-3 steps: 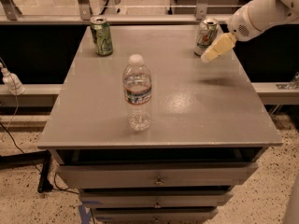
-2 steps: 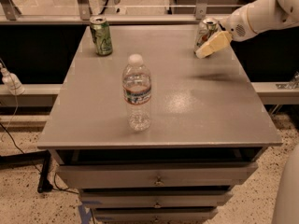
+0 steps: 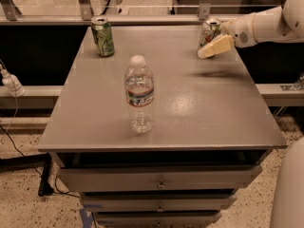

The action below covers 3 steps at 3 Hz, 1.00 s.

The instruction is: Knock 7up can over

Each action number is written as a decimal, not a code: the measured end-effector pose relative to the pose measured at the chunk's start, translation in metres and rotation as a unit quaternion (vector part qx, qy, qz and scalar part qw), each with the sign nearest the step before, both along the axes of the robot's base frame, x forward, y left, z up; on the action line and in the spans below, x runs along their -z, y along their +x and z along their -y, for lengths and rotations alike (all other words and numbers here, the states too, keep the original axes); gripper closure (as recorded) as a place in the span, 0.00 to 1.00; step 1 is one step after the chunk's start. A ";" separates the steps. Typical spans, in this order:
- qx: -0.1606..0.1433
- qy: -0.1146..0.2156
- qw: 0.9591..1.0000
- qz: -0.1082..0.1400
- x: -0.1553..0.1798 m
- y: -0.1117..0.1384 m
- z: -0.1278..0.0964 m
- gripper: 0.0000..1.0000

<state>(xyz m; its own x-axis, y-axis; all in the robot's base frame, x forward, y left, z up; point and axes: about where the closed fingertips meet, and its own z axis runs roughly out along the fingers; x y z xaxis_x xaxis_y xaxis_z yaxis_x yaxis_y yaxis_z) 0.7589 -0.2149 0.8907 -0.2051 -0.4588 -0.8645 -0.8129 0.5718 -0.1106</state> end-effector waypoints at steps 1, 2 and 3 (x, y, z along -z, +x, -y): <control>-0.019 0.041 0.999 0.009 -0.002 -0.001 -0.009 0.00; -0.055 0.083 0.995 0.014 -0.017 -0.017 -0.031 0.00; -0.107 0.131 0.986 0.008 -0.040 -0.054 -0.068 0.00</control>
Offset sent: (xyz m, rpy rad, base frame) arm -0.0454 0.0562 0.0410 0.2768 -0.0474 0.1974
